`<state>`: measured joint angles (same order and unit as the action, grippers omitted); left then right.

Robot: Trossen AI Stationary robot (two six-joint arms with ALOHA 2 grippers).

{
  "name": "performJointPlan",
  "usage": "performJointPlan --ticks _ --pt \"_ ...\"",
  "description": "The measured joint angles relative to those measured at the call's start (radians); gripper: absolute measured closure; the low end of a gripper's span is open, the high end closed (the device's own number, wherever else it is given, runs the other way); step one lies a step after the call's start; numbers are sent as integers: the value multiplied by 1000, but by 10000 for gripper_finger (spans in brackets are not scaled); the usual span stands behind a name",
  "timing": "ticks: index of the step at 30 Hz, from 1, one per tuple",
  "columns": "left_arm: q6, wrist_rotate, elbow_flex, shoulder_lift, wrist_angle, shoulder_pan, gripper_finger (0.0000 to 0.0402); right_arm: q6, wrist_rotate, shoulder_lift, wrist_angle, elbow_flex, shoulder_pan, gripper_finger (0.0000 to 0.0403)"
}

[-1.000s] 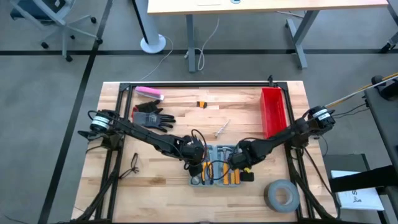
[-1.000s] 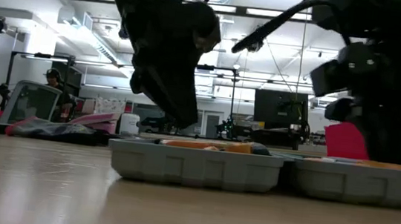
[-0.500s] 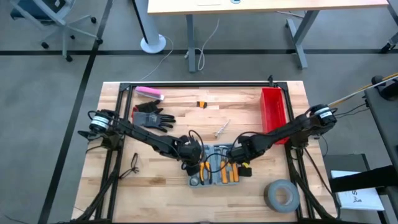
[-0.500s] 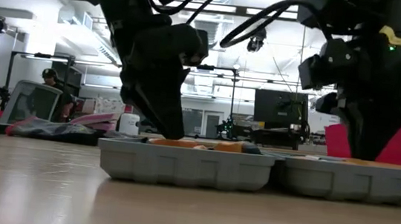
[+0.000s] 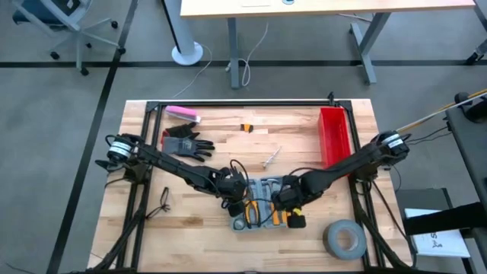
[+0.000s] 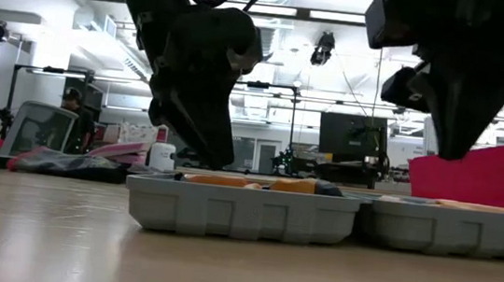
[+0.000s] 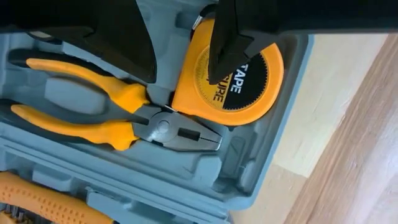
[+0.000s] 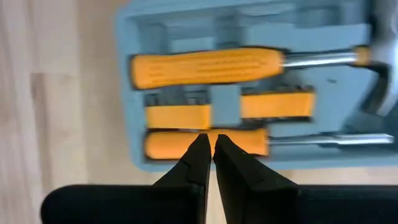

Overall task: Prefit tool cases
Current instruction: Put the screwdriver bit set into the pre-fit tool case

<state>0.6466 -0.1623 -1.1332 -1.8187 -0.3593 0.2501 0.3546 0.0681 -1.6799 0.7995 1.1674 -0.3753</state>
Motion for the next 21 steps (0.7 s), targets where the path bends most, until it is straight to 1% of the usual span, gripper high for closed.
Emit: performJointPlan --ticks 6,12,18,21 --pt "9 0 0 0 -2 0 248 -6 13 -51 -5 17 -29 396" --pt "-9 -1 -2 9 -27 1 248 12 11 -56 -59 13 -38 396" --pt "-20 -8 -2 37 -80 3 248 22 10 -56 -59 12 -39 396" --pt "-23 -7 -2 50 -93 3 248 25 -8 -56 -61 11 -39 396"
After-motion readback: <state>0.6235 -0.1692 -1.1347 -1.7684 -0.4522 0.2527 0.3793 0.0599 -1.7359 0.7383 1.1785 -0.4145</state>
